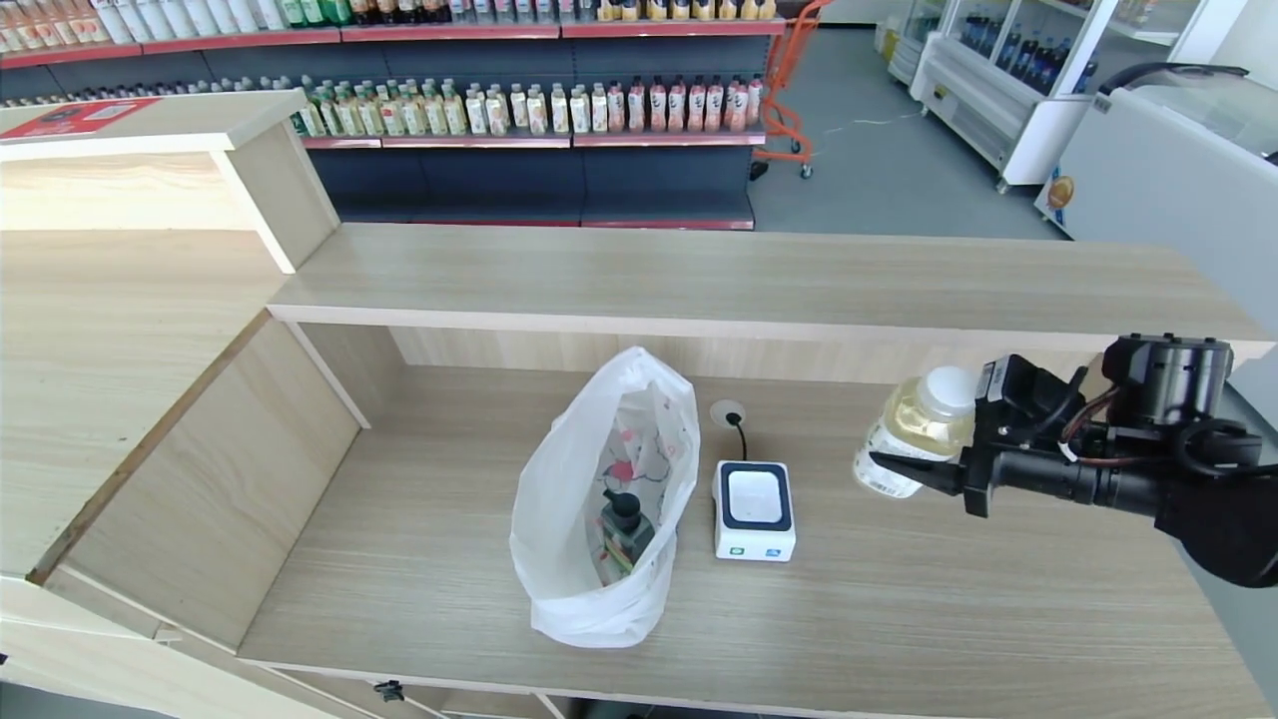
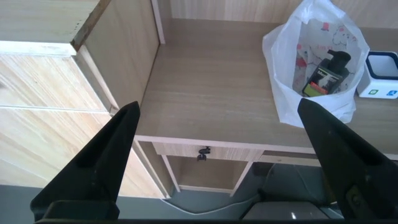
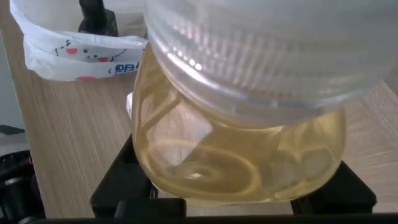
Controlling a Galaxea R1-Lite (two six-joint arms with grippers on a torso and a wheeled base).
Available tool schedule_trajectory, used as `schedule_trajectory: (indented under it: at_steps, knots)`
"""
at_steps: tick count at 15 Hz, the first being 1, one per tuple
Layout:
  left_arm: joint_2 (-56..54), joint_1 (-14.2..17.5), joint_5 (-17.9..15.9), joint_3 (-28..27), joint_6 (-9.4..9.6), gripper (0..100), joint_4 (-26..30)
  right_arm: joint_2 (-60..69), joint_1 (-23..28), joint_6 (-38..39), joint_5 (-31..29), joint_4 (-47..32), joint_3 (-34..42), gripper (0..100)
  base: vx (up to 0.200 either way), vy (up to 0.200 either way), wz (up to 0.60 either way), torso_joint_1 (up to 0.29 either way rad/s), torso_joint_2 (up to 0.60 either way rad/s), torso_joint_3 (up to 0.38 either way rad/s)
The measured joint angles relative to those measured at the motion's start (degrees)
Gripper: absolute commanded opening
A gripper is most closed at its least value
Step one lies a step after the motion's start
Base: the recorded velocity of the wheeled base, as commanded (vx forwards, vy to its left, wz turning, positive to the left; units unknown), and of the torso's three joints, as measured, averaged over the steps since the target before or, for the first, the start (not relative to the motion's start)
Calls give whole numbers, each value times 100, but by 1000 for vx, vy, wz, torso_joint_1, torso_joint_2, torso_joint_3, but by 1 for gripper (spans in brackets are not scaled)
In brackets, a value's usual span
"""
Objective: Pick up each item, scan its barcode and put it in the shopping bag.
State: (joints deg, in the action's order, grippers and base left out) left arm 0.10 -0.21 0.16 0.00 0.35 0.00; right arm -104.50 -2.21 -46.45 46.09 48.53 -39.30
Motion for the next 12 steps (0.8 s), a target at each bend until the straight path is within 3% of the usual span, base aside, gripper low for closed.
schedule_trajectory:
  at_steps: [7,12]
  knots:
    - [0,5,0,0,0,100,0,-1028,-79,-2138,785,174,0,0,0,0,0,0,0,0]
    - [0,2,0,-2,-2,100,0,-1570,-222,-2614,961,194,-207,0,0,0,0,0,0,0]
